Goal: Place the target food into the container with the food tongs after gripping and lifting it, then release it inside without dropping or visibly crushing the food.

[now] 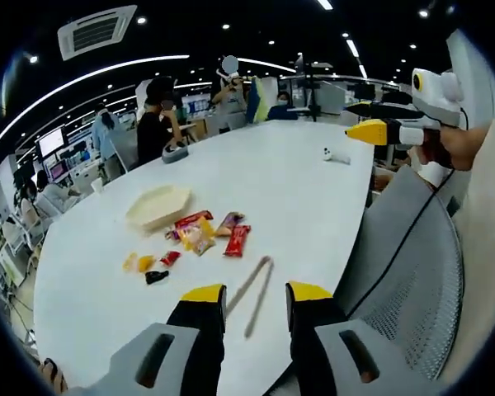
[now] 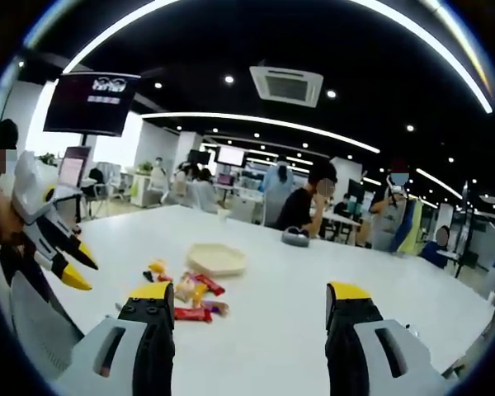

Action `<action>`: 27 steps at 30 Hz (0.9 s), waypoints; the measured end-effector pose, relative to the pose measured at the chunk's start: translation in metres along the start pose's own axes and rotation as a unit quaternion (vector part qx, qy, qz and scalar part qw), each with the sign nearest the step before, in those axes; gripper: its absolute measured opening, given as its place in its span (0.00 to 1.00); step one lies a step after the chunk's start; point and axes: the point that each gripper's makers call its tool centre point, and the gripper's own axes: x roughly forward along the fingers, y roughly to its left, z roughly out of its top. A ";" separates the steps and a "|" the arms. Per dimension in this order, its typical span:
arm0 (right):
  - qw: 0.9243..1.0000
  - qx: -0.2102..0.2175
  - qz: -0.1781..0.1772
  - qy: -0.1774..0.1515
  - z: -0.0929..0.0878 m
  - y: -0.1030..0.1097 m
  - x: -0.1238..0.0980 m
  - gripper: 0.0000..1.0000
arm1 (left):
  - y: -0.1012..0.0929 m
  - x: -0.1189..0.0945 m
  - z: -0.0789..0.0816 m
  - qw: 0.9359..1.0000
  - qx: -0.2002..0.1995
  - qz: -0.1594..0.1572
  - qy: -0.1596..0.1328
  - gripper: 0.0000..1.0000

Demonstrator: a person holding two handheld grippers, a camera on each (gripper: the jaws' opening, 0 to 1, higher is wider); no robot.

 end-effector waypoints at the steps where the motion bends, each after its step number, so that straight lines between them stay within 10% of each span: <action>1: 1.000 0.000 0.000 0.000 0.000 0.000 0.000 0.75 | 0.000 0.001 -0.001 1.000 0.001 0.001 0.001 0.29; 27: 1.000 -0.002 0.002 0.013 -0.006 0.005 -0.002 0.75 | -0.001 0.009 -0.030 0.999 -0.030 -0.007 0.025 0.25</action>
